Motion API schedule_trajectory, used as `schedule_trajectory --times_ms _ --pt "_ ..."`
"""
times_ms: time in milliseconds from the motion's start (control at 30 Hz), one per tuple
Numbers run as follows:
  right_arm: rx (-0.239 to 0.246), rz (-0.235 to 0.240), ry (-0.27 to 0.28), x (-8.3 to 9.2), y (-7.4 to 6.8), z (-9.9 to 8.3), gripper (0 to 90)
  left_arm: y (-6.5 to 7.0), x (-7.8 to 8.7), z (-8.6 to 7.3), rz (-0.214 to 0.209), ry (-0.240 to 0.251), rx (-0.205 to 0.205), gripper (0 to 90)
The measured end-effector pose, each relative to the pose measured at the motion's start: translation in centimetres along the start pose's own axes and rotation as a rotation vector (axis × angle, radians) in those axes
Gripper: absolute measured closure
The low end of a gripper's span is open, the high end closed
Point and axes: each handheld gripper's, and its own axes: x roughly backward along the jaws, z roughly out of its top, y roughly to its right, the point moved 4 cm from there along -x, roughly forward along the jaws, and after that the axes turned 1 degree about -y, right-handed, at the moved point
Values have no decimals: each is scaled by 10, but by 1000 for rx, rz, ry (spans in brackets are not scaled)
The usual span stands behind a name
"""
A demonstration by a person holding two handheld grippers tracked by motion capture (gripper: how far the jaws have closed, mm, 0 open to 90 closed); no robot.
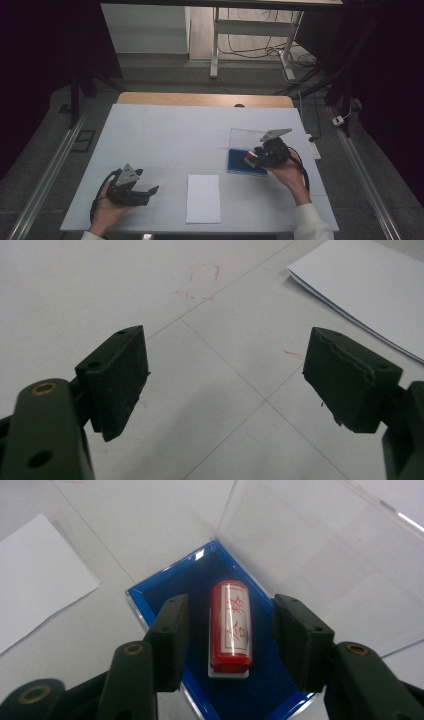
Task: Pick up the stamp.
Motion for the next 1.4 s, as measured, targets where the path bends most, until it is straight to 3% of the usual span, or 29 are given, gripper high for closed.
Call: schedule_trajectory --times_ms 333,533,1300,1400 --pt "9 -2 -7 -4 -1 -1 602 -1 1 -1 12 5 0 186" --pt "21 -29 -8 -4 -2 1 682 -1 1 -1 15 3 -3 187" --pt "12 -47 -5 -4 -5 1 702 -1 1 -1 24 -3 -14 190" --pt "14 -29 3 -4 -6 2 702 -1 1 -2 24 -4 -15 190"
